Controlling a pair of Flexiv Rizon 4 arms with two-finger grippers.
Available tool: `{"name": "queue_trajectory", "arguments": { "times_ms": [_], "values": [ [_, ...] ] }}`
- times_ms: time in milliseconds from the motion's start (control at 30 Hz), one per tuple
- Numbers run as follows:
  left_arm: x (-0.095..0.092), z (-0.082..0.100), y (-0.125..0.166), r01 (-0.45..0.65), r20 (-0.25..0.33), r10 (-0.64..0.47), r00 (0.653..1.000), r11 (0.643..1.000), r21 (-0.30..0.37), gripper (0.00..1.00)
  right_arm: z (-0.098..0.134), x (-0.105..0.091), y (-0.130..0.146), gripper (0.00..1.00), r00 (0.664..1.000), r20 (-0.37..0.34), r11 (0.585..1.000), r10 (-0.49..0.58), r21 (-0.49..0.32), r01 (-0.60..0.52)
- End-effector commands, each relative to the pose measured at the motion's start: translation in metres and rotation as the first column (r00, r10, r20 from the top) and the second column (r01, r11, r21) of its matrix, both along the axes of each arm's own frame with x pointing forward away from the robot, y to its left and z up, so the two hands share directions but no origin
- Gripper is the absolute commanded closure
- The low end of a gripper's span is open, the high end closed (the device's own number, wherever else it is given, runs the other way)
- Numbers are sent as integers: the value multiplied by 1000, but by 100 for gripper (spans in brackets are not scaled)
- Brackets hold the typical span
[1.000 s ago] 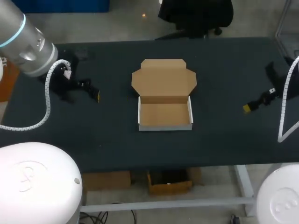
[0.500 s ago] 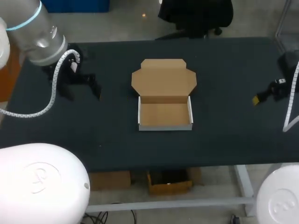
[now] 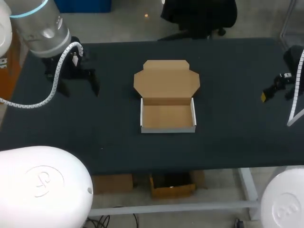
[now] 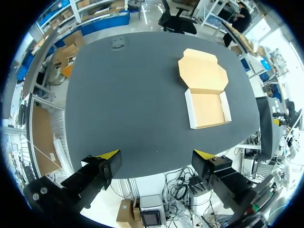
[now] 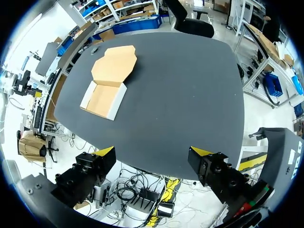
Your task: Assemble the packaging by folding the flat box into shape, placing the metal phone stand inside, and closing the box properly
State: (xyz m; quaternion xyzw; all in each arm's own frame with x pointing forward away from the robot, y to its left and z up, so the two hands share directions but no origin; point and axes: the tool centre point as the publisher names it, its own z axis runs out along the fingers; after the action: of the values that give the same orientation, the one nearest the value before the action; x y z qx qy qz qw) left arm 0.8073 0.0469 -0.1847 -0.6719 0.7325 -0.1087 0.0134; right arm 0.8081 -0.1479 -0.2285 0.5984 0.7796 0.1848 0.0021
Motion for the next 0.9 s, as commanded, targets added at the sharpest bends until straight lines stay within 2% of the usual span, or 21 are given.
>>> {"name": "queue_trajectory", "arguments": {
  "times_ms": [33,533,900],
  "values": [
    [4,0,-2,-7,-11,7,1000,1000,17,0,0,2,-1,0,1000,-13,1000,-8,-2,8],
    [7,0,4,-18,-10,18,1000,1000,18,0,3,0,-7,0,999,-31,999,-41,-13,41],
    [21,-23,10,7,-11,-7,1000,1000,13,0,-1,1,-7,0,998,-37,999,-40,-7,40]
  ]
}}
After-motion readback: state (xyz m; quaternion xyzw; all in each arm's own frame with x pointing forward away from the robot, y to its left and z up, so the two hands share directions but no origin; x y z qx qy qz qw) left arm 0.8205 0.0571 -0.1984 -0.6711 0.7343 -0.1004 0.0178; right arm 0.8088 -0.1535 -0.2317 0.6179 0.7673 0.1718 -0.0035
